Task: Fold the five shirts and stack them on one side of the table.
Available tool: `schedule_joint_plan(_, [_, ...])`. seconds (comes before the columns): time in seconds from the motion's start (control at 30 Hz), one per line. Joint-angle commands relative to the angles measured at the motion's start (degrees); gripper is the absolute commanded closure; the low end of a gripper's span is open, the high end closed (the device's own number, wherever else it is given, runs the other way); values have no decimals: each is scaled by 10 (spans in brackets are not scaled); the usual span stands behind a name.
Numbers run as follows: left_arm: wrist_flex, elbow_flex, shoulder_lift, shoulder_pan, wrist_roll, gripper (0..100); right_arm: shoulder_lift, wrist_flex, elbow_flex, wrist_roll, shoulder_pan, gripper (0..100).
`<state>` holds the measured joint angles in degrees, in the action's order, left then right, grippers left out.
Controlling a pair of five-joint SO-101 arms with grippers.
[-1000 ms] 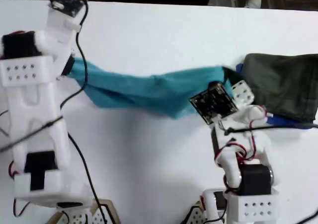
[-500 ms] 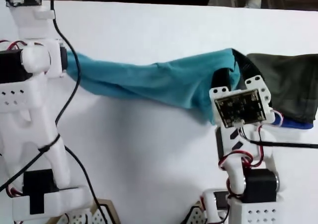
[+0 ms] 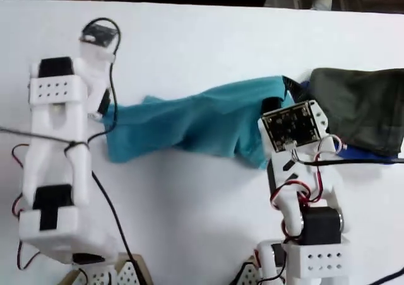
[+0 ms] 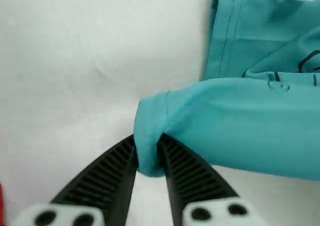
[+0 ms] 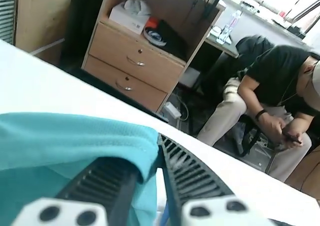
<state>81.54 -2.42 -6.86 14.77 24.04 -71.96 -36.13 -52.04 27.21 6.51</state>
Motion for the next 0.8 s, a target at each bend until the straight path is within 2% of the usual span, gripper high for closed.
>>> schedule_joint_plan(0.0, [-49, 0, -40, -4, 77, 808, -7, 11, -5, -4, -2, 978])
schedule_joint_plan(0.07, [-67, 0, -62, -2, 110, 750, -7, 11, -20, -4, -2, 978])
schedule_joint_plan(0.17, [-69, -13, -76, -1, 133, 758, -7, 12, -53, -4, -3, 978])
schedule_joint_plan(0.33, [5, -109, -81, -4, 140, 759, -7, 18, -113, -4, -8, 978])
schedule_joint_plan(0.6, [21, -102, -92, -41, 301, 763, -7, 68, -140, -4, -24, 978])
schedule_joint_plan(0.77, [5, -106, -151, -69, 306, 784, -7, 68, -140, -4, -27, 978])
